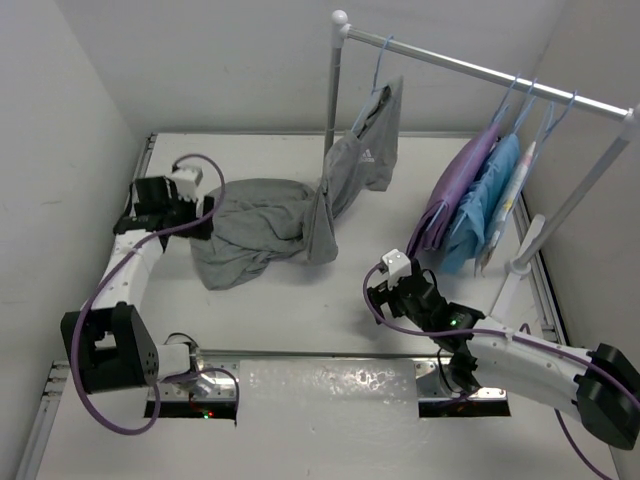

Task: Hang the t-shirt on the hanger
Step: Reset both arms

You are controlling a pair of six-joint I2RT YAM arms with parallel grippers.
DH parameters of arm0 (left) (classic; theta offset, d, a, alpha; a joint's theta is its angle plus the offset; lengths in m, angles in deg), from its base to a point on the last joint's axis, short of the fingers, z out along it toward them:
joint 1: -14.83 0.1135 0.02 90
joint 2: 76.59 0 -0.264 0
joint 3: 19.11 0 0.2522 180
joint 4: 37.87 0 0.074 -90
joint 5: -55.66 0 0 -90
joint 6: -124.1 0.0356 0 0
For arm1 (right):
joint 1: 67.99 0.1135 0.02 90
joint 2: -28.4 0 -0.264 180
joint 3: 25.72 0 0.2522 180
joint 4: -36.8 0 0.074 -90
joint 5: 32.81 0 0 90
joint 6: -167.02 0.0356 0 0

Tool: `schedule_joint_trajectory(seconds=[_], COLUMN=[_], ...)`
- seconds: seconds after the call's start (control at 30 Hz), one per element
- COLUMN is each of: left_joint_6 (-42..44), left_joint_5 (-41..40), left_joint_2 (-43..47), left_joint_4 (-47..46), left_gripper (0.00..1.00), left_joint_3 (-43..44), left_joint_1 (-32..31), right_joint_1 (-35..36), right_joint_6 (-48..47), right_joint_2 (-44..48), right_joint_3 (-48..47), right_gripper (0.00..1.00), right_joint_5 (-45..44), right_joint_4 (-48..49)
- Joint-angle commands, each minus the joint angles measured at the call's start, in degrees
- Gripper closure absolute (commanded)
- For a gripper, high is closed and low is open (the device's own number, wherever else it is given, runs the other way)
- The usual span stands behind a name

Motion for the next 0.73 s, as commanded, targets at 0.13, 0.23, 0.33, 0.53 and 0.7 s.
schedule_joint_trajectory(seconds=[0.13, 0.23, 0.33, 0.53, 0.7], left_joint_6=[-1.9, -2.0, -2.0, -1.8, -1.9], left_joint_5=[-0.1, -0.5, -0.5, -1.5, -1.4], left_joint_2=[1.0, -0.2, -0.7, -0.9, -1.8], left_joint_4=[-16.3, -17.4, -18.4, -19.6, -20.0], left_gripper=[0.16, 0.16, 0.16, 0.17, 0.17], left_joint_3=[-9.1, -10.1, -11.4, -13.0, -13.5], left_joint_1=[0.4, 0.3, 0.4, 0.3, 0.4], right_joint_1=[0.2, 0.2, 0.2, 0.2, 0.2], right_joint_6=[1.6, 1.5, 1.2, 0.7, -0.2], right_joint_2=[0.8, 1.1, 0.7, -0.2, -1.5], right_joint_3=[1.6, 2.2, 2.3, 2.3, 2.3], right_gripper=[0.01, 0.01, 0.01, 0.01, 0.01], right_joint_5=[-2.5, -2.7, -2.9, -3.4, -4.1], right_joint_4=[1.1, 2.0, 2.4, 2.9, 3.5])
